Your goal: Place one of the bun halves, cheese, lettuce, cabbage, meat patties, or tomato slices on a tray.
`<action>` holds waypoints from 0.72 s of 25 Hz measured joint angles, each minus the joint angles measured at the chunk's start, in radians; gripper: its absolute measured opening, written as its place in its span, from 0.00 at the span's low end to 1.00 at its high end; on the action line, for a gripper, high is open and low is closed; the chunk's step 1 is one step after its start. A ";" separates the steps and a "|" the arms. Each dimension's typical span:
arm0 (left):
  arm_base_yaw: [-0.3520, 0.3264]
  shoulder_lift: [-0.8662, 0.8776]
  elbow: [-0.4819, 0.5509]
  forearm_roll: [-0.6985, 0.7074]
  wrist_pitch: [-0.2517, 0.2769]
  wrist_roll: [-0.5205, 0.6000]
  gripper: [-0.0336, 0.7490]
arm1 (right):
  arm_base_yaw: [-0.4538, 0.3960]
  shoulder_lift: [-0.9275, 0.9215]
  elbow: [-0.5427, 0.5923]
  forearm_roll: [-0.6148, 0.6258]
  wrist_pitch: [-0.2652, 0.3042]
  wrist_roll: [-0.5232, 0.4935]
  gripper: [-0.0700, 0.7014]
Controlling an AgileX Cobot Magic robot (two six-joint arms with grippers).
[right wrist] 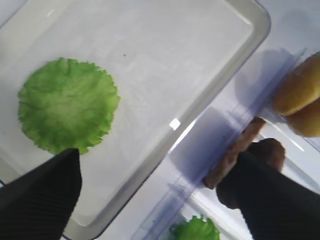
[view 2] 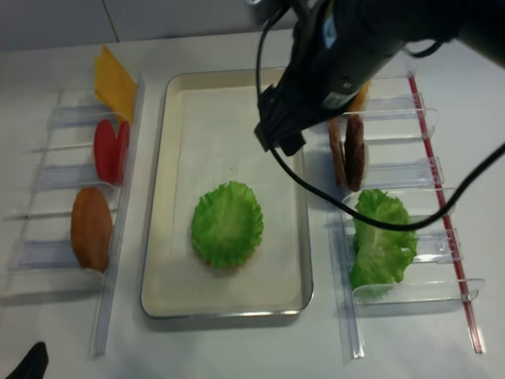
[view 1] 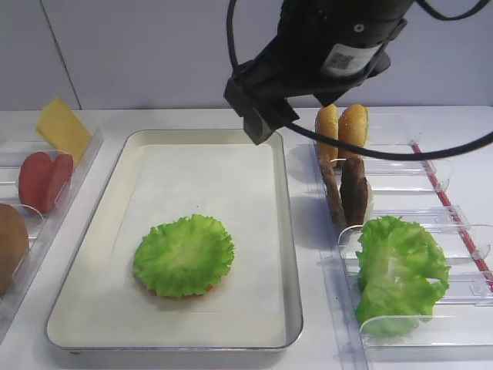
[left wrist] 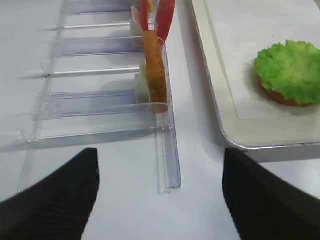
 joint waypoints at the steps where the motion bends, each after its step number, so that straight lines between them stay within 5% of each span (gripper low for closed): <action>1: 0.000 0.000 0.000 0.000 0.000 0.000 0.66 | 0.000 -0.007 0.001 -0.016 0.005 0.002 0.90; 7: 0.000 0.000 0.000 0.000 0.000 0.000 0.66 | -0.027 -0.103 0.042 -0.098 -0.039 0.061 0.89; 11: 0.000 0.000 0.000 0.000 0.000 0.000 0.66 | -0.180 -0.174 0.116 -0.029 -0.064 0.027 0.87; 18: 0.000 0.000 0.000 0.000 0.000 0.000 0.66 | -0.474 -0.347 0.241 0.201 -0.070 -0.185 0.87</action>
